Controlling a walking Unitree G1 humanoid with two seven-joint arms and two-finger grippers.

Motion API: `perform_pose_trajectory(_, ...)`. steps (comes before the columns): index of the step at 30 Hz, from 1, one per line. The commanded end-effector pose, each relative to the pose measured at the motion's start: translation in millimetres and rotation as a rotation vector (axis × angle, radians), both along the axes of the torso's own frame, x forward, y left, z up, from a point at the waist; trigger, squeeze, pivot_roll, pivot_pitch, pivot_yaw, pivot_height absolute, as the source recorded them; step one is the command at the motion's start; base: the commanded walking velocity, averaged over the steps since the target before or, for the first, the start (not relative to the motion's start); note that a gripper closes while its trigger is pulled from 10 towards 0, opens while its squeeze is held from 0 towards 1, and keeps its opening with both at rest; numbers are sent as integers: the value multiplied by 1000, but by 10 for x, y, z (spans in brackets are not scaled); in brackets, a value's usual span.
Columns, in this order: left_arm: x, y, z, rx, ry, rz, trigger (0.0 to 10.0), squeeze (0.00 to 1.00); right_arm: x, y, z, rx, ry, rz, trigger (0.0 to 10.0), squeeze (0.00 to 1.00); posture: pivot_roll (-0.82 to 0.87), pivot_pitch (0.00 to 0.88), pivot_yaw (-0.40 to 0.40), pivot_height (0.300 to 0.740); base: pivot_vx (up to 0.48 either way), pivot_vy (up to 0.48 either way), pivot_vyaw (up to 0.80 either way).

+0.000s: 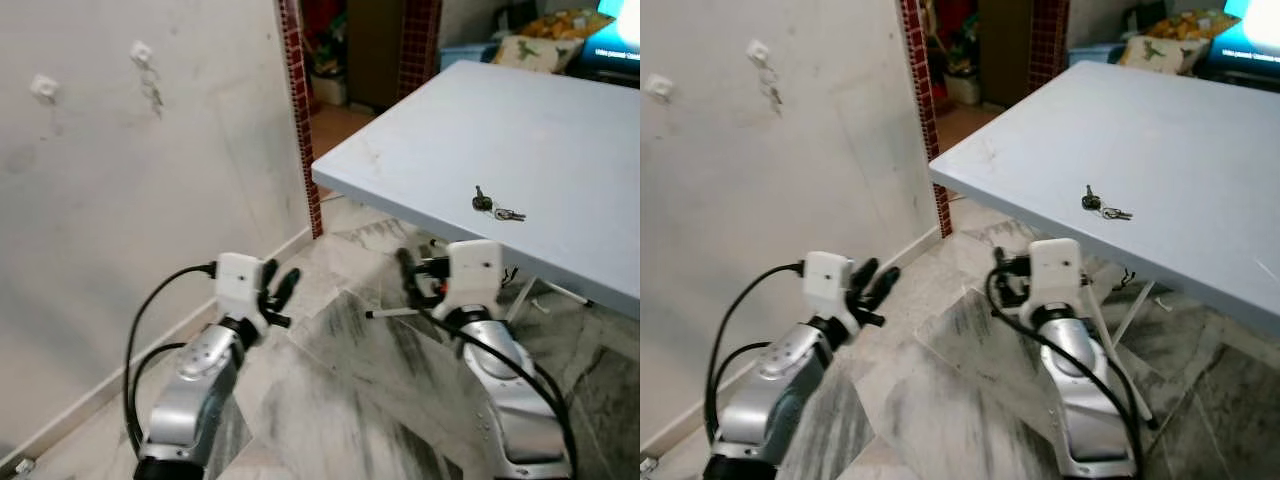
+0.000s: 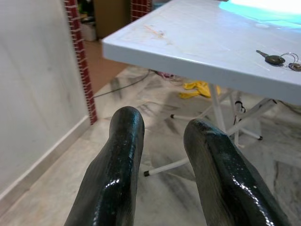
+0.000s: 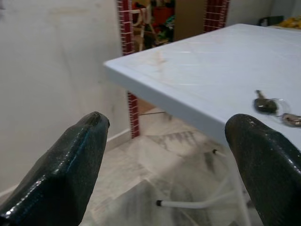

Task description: Hang keys on a hook

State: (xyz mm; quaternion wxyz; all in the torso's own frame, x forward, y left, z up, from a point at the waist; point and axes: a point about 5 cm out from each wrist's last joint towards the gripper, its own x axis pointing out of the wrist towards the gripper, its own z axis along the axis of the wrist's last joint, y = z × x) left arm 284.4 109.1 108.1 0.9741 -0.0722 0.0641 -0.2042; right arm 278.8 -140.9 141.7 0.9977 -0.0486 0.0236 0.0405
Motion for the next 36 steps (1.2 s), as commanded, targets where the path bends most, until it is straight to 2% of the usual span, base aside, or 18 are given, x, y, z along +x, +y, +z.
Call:
perform_pose_trajectory(1, 4, -51, 19, 1, -1, -16, 10000, 0, 10, -45, 13, -6, -3, -12, 10000, 0, -101, 0, 117, 740, 386, 0, 0)
perform_pose_trajectory(14, 4, -43, 7, 8, 5, -24, 10000, 0, 23, -22, 10, 6, -3, -8, 10000, 0, -94, 0, 116, 740, 388, 0, 0)
perform_pose_trajectory(26, -3, -49, 6, 12, 9, -30, 10000, 0, 30, -7, -4, 3, 6, -10, 10000, 0, -91, 0, 119, 740, 380, 0, -788)
perform_pose_trajectory(36, 2, -53, -15, 19, 26, -23, 10000, 0, 20, 26, -1, 0, 1, 3, 10000, 0, -91, 0, 117, 740, 56, 0, 0)
